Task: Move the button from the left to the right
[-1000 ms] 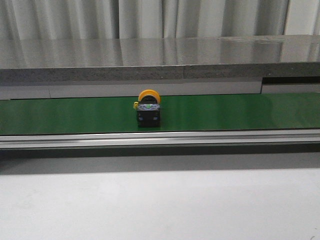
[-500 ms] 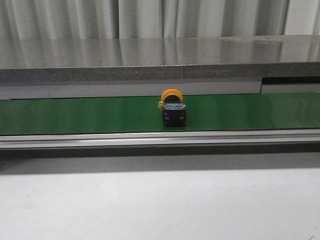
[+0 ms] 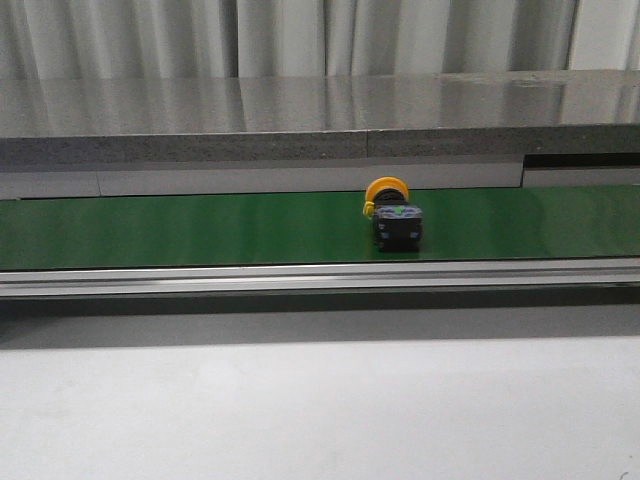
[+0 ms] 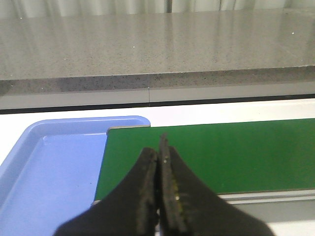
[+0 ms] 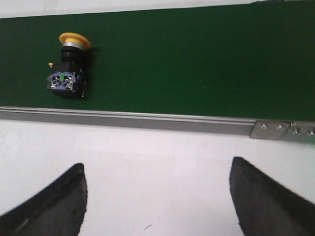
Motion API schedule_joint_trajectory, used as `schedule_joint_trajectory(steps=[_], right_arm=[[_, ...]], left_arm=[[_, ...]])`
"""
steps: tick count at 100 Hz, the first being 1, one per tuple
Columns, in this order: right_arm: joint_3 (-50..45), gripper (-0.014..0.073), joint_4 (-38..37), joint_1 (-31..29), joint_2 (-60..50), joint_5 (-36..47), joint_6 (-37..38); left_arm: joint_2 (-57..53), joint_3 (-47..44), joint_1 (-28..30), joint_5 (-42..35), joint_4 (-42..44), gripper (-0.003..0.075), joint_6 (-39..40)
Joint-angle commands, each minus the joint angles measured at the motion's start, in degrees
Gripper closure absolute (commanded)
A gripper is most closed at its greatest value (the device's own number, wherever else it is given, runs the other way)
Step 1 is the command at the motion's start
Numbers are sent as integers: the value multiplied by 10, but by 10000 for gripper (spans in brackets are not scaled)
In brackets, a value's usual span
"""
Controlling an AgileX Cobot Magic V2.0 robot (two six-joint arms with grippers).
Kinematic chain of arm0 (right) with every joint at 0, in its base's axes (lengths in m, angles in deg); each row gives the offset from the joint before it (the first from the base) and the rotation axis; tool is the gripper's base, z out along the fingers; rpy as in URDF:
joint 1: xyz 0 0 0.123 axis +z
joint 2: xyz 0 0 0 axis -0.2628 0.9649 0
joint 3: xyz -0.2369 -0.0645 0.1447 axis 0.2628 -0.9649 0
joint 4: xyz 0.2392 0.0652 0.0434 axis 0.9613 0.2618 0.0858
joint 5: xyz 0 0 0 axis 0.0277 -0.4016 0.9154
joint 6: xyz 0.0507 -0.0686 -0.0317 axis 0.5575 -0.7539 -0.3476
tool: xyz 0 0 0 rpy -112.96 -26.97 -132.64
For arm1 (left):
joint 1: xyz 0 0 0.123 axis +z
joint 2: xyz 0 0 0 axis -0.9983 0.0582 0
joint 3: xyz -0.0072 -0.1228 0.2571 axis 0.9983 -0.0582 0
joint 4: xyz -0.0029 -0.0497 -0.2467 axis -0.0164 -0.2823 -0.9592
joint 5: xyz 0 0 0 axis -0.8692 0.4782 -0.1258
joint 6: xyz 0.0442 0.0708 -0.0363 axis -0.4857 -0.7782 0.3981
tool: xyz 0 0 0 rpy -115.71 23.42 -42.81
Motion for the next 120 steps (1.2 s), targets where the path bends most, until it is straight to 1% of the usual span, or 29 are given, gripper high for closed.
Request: schedule_joint_trajectory(steps=[1,15,34,60,83,105,112,117,120], right_arm=[[42,0,18,0,25,31,-25],[77,0,18,13,78,36,-38],[114,0,17,59,167,64,-49],[162,0,-16,108,277,91,-49],[199,0,-33,115,350,105,-49],[204,4,-60,115,397,102,-49],[204,40,-63,115,407,95,-49],[204,96,-65,115,409,91,-49],[204,146,-65,115,409,89,-48]], left_arm=[[3,14,-4,-47,-8,741,3],[3,14,-4,-47,-8,741,3],[3,14,-4,-47,-8,741,3],[3,14,-4,-47,-8,741,3],[3,14,-4,-47,-8,741,3],[3,14,-4,-47,-8,741,3],[3,14,-4,-47,-8,741,3],[3,14,-4,-47,-8,741,3],[3,14,-4,-47,-8,741,3]])
